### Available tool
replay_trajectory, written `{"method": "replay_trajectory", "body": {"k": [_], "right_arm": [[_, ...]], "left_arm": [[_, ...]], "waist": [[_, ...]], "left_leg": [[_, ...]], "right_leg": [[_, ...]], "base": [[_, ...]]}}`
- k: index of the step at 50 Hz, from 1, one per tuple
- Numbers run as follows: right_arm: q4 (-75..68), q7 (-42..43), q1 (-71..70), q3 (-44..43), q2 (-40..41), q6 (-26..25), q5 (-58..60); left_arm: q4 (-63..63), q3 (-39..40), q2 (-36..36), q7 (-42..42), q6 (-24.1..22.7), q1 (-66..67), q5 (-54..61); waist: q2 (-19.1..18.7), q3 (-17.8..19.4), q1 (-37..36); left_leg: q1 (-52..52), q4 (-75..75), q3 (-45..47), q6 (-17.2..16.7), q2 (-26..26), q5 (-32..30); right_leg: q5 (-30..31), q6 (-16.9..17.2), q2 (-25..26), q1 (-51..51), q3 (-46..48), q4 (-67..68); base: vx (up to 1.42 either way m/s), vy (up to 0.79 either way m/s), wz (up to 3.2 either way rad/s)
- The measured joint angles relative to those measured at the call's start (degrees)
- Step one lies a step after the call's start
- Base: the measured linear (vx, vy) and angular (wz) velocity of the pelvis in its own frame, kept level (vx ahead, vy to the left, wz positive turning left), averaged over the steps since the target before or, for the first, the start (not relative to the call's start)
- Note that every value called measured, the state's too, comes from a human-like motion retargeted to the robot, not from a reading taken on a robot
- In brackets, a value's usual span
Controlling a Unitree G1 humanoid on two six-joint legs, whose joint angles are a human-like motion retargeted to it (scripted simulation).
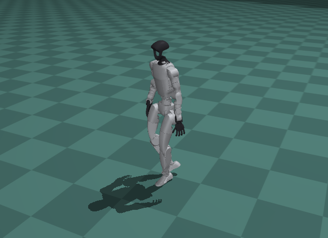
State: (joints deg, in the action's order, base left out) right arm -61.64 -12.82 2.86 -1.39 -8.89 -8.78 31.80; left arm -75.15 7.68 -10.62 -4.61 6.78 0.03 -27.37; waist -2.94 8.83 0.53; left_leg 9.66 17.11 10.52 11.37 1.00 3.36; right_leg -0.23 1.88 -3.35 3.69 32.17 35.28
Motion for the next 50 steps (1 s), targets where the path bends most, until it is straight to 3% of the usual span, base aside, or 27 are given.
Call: {"method": "replay_trajectory", "body": {"k": [5,8,10,12,13,17,18,20,23,26,30,34,35,38,40,43,44,47,50], "right_arm": [[-8.73,-10.96,0.75,-2.67,-2.72,-3.05,3.76],[-14.31,-12.10,0.31,-4.13,-4.36,-5.53,4.57],[-17.32,-11.31,0.01,-5.74,-5.18,-6.78,4.89],[-19.67,-9.90,-0.51,-7.32,-5.82,-7.49,4.45],[-20.60,-9.24,-0.76,-8.28,-6.04,-7.55,3.79],[-22.36,-7.02,-0.98,-11.13,-5.58,-7.99,-2.12],[-22.59,-6.65,-1.61,-11.39,-5.00,-8.15,-3.70],[-22.32,-6.16,-2.59,-12.33,-3.62,-8.08,-6.10],[-20.08,-6.50,-3.03,-10.87,-1.61,-7.34,-7.37],[-15.79,-7.92,-3.01,-7.63,-0.53,-6.86,-5.46],[-10.07,-9.63,-2.98,-2.41,-0.15,-4.46,0.33],[-6.86,-8.91,-3.92,0.40,0.43,-3.79,3.99],[-6.35,-8.46,-4.18,0.66,0.75,-3.98,4.35],[-5.64,-7.10,-5.08,-0.27,2.33,-4.29,3.68],[-6.00,-6.18,-5.63,-1.07,3.12,-4.00,1.83],[-8.58,-4.31,-5.35,-1.88,3.58,-4.33,-2.33],[-9.81,-3.62,-4.88,-2.33,3.49,-4.85,-3.46],[-14.66,-1.72,-3.54,-4.54,2.64,-6.86,-5.46],[-21.90,-0.71,-4.42,-6.44,0.90,-8.14,-4.48]], "left_arm": [[8.15,1.41,-3.65,3.57,-5.11,-4.10,9.45],[8.78,4.35,-5.69,3.24,-4.64,-5.83,13.28],[8.02,6.53,-6.65,4.01,-3.95,-6.34,14.72],[6.25,8.75,-6.86,5.71,-3.71,-6.34,15.04],[5.00,9.69,-6.65,6.56,-3.77,-6.37,14.67],[-1.39,9.32,-4.88,8.40,-2.64,-5.70,12.49],[-2.72,8.74,-4.84,6.65,-2.12,-5.60,11.29],[-4.44,5.64,-4.71,0.69,-1.86,-5.33,7.94],[-4.75,-0.87,-3.39,-5.02,-3.22,-4.04,2.02],[-4.09,-7.89,-1.97,-4.06,-3.48,-3.33,-3.98],[-1.51,-22.59,-3.90,-1.21,0.06,-3.55,-13.49],[3.18,-33.99,-7.57,-6.05,1.47,-5.86,-28.81],[3.36,-34.99,-8.20,-7.14,1.33,-6.44,-31.69],[0.91,-33.11,-9.42,-7.49,1.91,-7.37,-32.66],[-1.95,-28.42,-8.97,-6.43,3.29,-7.81,-29.75],[-5.44,-19.95,-7.93,-5.02,4.62,-8.21,-22.11],[-5.58,-17.46,-7.55,-4.77,4.81,-8.00,-19.52],[-2.08,-9.76,-5.47,-3.71,4.66,-5.97,-13.10],[5.04,-1.82,-2.70,-1.21,0.76,-1.68,-5.89]], "waist": [[4.34,-0.60,2.25],[6.42,-0.99,0.61],[6.52,-1.44,1.06],[6.51,-1.33,2.55],[6.68,-0.78,3.91],[7.66,-0.35,4.21],[8.03,0.26,3.58],[7.84,0.52,3.35],[7.69,0.73,2.43],[8.00,0.00,3.17],[8.22,-0.54,3.74],[9.17,-0.45,5.96],[9.51,-0.51,7.59],[10.57,-0.02,11.48],[10.49,0.82,12.20],[9.65,1.69,10.22],[9.44,1.73,8.55],[9.05,1.43,2.90],[8.01,1.06,0.26]], "left_leg": [[-7.28,-5.93,8.19,2.27,-3.97,2.31],[-12.86,-8.92,13.92,2.97,-6.32,5.12],[-16.36,-9.77,17.70,3.44,-6.92,7.29],[-18.89,-7.39,20.30,3.63,-7.12,8.99],[-20.20,-5.17,21.77,3.63,-6.89,8.95],[-18.57,12.50,26.67,3.63,-3.15,1.34],[-17.29,18.98,25.32,3.63,-1.12,1.43],[-13.32,27.40,21.32,3.63,1.04,3.94],[-8.94,27.47,15.31,3.63,0.73,7.02],[-5.79,17.29,3.85,3.47,-5.84,6.26],[-7.18,7.10,-22.89,-3.71,-15.03,0.98],[-10.82,4.04,-20.01,0.94,-15.28,4.33],[-12.14,2.27,-17.50,3.23,-15.02,5.46],[-14.48,-0.75,-8.79,3.63,-10.66,9.59],[-14.50,-2.39,-8.93,3.63,-11.81,9.50],[-15.31,-5.24,0.52,3.63,-9.32,10.16],[-15.69,-6.18,3.47,3.63,-9.00,10.46],[-16.68,-9.01,11.44,3.63,-9.21,10.92],[-16.75,-10.64,17.36,3.63,-8.99,11.26]], "right_leg": [[-6.37,-6.47,-1.64,2.62,13.04,-17.81],[-8.82,-9.50,0.06,1.52,19.42,-26.03],[-7.17,-14.01,1.32,0.08,22.15,-28.44],[-8.06,-13.28,1.65,-0.93,15.52,-27.91],[-7.36,-13.11,1.67,0.86,4.80,-26.06],[-7.98,-13.59,-0.17,-3.12,3.58,-25.82],[-8.13,-13.68,1.10,-3.28,-2.20,-25.31],[-7.21,-13.39,1.92,-3.08,-5.38,-25.32],[-4.40,-12.55,2.22,-2.47,-9.42,-26.51],[-1.28,-10.42,1.16,0.50,-15.36,-27.00],[1.48,-6.45,4.23,4.15,-28.69,-26.28],[1.64,0.86,7.67,7.24,-40.41,-25.39],[1.20,2.93,7.72,7.77,-40.83,-25.61],[0.15,6.07,10.38,8.53,-40.61,-27.63],[-1.00,3.75,11.47,9.66,-41.38,-28.59],[-7.70,-4.48,8.94,9.56,-21.68,-30.30],[-9.60,-5.54,7.75,8.69,-13.30,-30.72],[-10.42,-5.76,4.55,5.93,7.29,-30.45],[-9.72,-5.52,2.53,4.68,12.72,-26.11]], "base": [[0.35,-0.03,-1.69],[0.43,0.00,-2.42],[0.44,0.04,-1.85],[0.50,0.02,-1.45],[0.44,0.03,-1.26],[0.37,0.01,-1.92],[0.31,-0.20,-2.55],[0.15,-0.13,-2.32],[-0.02,0.02,-2.44],[-0.16,0.22,-2.36],[-0.10,0.14,-3.01],[-0.31,0.13,-3.08],[-0.35,-0.15,-2.58],[-0.42,-0.24,-2.61],[-0.48,0.18,-3.08],[-0.45,0.10,-3.51],[-0.28,0.02,-3.69],[-0.19,0.02,-3.38],[-0.07,0.06,-2.61]]}}
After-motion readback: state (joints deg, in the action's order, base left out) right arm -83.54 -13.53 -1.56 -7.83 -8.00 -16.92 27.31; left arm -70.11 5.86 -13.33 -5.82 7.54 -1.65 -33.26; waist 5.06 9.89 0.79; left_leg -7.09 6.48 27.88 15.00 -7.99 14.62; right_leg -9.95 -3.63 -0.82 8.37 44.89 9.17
